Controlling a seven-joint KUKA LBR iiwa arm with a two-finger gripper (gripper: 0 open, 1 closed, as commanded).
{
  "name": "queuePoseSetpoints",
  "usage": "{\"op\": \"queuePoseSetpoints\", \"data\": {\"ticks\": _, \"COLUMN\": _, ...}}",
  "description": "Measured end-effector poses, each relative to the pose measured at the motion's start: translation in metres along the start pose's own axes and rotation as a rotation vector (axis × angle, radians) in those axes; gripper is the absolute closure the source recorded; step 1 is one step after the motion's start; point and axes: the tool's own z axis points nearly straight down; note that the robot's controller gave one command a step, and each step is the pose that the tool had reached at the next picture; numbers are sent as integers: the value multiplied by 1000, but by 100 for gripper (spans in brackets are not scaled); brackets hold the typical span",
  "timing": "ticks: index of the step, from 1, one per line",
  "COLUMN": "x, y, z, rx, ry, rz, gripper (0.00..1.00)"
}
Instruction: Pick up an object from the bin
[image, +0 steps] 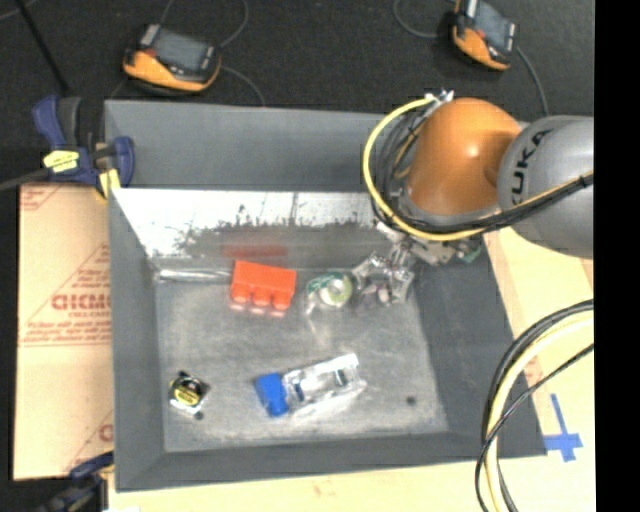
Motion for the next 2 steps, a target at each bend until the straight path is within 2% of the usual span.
{"op": "queuePoseSetpoints", "data": {"ticks": 1, "x": 41, "y": -17, "z": 20, "rx": -10, "ry": 5, "rz": -14, "gripper": 100}}
{"op": "queuePoseSetpoints", "data": {"ticks": 2, "x": 53, "y": -32, "z": -87, "rx": -1, "ry": 1, "rz": -23, "gripper": 100}}
